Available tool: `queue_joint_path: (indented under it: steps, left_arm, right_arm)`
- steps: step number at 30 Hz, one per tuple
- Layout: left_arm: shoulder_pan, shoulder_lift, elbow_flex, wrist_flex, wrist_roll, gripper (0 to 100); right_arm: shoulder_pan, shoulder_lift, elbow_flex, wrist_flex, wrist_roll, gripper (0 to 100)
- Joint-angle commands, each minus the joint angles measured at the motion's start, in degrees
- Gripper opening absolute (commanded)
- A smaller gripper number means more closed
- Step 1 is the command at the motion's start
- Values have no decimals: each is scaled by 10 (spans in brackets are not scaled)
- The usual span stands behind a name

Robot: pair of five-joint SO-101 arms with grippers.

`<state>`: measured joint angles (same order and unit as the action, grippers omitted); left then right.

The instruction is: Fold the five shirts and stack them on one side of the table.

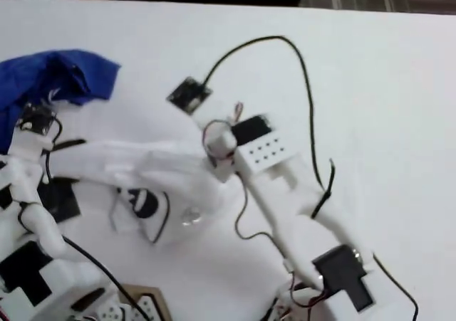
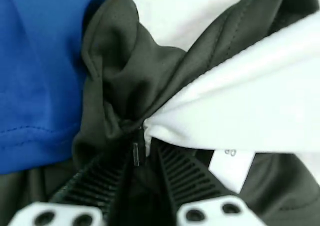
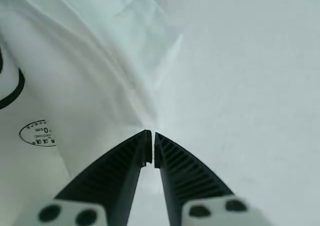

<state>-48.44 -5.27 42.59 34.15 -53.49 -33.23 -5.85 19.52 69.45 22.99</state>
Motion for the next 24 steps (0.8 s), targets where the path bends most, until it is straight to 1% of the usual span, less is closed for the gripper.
queue_joint_path:
  steps: [1, 5, 12, 24]
  left_arm:
    - [-4, 0, -7, -9, -4, 24]
    - [-5, 0, -6, -9, -5, 24]
    - [-7, 0, -7, -9, -5, 24]
    - [-8, 0, -7, -8, -6, 24]
  right_arm:
    - [-29, -2, -18, 7, -6, 43]
    - [-41, 0, 2, 4, -7, 135]
    - [-40, 60, 2, 6, -7, 87]
    - [-39, 95, -1, 21, -8, 91]
